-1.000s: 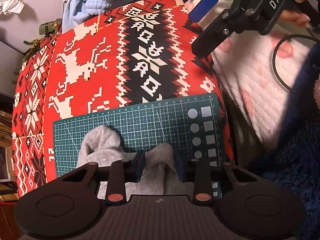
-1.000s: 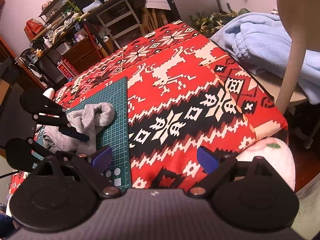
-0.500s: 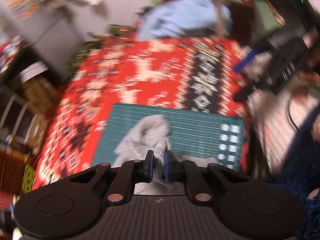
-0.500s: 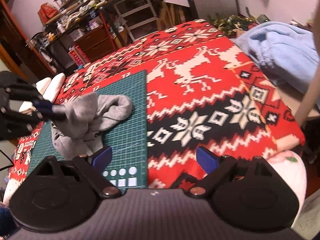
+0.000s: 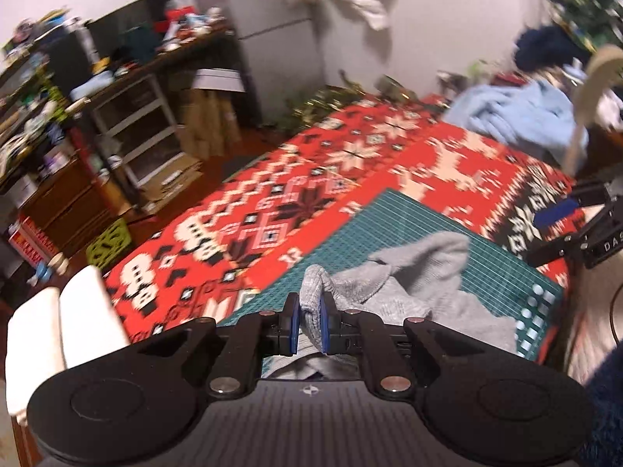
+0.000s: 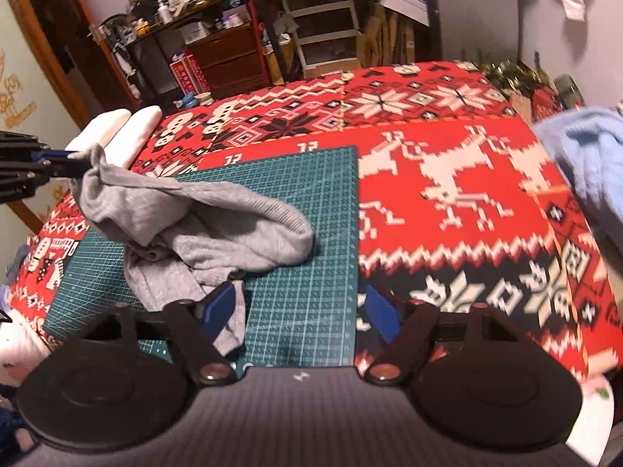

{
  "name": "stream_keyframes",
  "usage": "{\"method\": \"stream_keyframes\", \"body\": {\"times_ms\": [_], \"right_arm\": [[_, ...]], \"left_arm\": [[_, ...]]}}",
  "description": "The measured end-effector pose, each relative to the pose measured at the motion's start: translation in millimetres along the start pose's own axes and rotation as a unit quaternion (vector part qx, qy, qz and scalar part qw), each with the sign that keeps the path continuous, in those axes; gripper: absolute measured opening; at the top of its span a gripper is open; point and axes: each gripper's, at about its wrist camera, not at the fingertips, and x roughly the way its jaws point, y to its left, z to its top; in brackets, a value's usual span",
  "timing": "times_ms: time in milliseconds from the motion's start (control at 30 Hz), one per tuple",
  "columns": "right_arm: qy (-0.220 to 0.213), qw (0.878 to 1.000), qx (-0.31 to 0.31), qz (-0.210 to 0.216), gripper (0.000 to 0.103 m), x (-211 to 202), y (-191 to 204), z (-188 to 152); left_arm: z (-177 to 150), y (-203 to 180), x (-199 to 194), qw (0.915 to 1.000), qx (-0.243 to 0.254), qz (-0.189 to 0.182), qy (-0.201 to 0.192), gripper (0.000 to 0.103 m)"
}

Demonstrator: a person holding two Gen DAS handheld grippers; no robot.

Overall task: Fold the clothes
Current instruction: 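Lift the shirt high with both tools, shaking it out in the air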

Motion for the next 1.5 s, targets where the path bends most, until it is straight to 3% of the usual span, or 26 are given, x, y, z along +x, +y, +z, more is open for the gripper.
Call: {"method": "stream_keyframes", "body": {"times_ms": [167, 433, 500, 700, 733, 767, 800, 967, 1200, 1500], "right_arm": [[0.007, 0.999, -0.043, -0.005, 0.056, 19.3, 10.9, 8.2], [-0.007, 0.992, -0.126, -0.019, 0.054, 40.0, 39.1, 6.3], [-0.01, 0.989, -0.147, -0.023, 0.041, 45.2, 46.2, 5.8], [-0.023, 0.979, -0.202, -0.033, 0.039, 55.7, 65.8, 5.7], [-0.023, 0.978, -0.205, -0.034, 0.037, 58.2, 67.4, 6.3], [-0.022, 0.977, -0.207, -0.036, 0.018, 61.0, 68.5, 7.1], [-0.021, 0.977, -0.209, -0.038, 0.01, 63.8, 69.7, 7.8], [-0.057, 0.977, -0.19, -0.073, 0.008, 56.1, 70.4, 22.0], [-0.16, 0.962, -0.201, -0.098, 0.008, 1.7, 78.4, 91.2], [-0.28, 0.917, -0.252, -0.132, 0.008, -80.5, 108.0, 149.3]], "left_arm": [[-13.7, 19.4, -7.7, 0.9989, -0.042, 0.02, -0.01, 0.011], [-24.3, 34.3, -10.4, 0.9966, -0.078, 0.024, -0.007, 0.011], [-26.9, 35.5, -9.1, 0.9962, -0.084, 0.023, -0.006, 0.011], [-30.2, 38.8, -0.8, 0.995, -0.098, 0.017, 0.004, 0.011], [-30.1, 38.9, 0.3, 0.9948, -0.1, 0.016, 0.006, 0.011], [-30.2, 38.8, 0.7, 0.9946, -0.102, 0.015, 0.005, 0.011], [-30.2, 38.8, 0.9, 0.9944, -0.104, 0.014, 0.005, 0.011], [-31.2, 36.9, -4.2, 0.9933, -0.113, 0.024, -0.011, 0.01], [-4.2, 53.3, -41.3, 0.981, -0.157, 0.048, -0.104, 0.01], [33.9, 76.6, -103.0, 0.956, -0.175, 0.078, -0.222, 0.009]]}}
